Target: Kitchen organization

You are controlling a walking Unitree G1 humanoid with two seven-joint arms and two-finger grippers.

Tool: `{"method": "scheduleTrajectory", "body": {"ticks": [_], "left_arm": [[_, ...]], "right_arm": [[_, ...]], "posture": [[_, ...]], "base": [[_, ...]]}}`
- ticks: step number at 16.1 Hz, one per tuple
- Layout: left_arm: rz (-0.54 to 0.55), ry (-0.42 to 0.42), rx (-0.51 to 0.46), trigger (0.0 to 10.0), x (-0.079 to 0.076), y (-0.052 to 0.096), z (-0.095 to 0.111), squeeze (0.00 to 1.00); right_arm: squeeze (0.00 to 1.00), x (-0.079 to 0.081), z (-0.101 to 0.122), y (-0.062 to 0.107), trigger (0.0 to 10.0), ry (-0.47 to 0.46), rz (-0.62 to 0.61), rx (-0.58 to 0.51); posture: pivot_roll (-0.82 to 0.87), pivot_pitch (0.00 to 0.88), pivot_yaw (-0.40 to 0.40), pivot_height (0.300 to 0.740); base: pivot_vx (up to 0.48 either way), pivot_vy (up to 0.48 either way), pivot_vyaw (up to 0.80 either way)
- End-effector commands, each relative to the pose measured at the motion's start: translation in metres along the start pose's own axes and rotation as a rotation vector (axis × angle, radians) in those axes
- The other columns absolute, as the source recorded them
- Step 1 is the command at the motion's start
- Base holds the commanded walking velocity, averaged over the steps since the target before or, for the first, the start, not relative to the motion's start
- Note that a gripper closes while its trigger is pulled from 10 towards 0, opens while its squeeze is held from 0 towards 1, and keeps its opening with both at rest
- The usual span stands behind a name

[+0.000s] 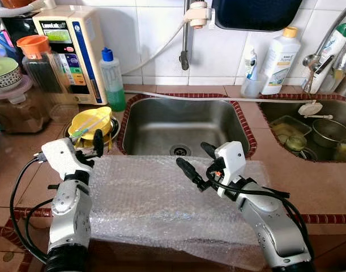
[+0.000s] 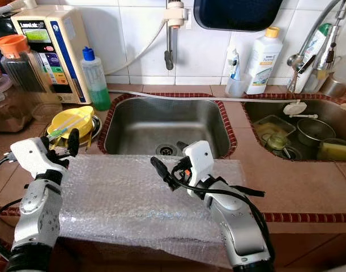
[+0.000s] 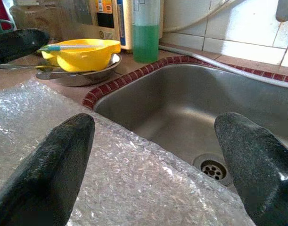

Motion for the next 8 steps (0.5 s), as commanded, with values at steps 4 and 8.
{"method": "scheduleTrajectory", "body": {"ticks": [4, 8], "left_arm": [[0.066, 0.038, -0.035, 10.0, 0.01, -0.006, 0.009, 0.0], [0.122, 0.051, -0.031, 10.0, 0.022, -0.007, 0.011, 0.0]], "right_arm": [[0.0, 0.006, 0.004, 0.001, 10.0, 0.011, 0.021, -0.002], [0.0, 0.006, 0.004, 0.0, 10.0, 0.018, 0.025, -0.001]], "posture": [[-0.23, 0.016, 0.034, 0.74], [-0.23, 0.012, 0.031, 0.74]], "base": [[0.0, 0.0, 0.0], [0.0, 0.0, 0.0]]}}
Point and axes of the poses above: a point about 5 cm out from each wrist's last joint towards the gripper, its own y axis pointing back from the gripper into the wrist, its own z axis along the axis of the wrist's last joint, x = y × z, the point moved 6 cm from there along -y, pointing out of the wrist towards the gripper, and after that the axes turned 12 degrees about -y, right-handed, at the moved point
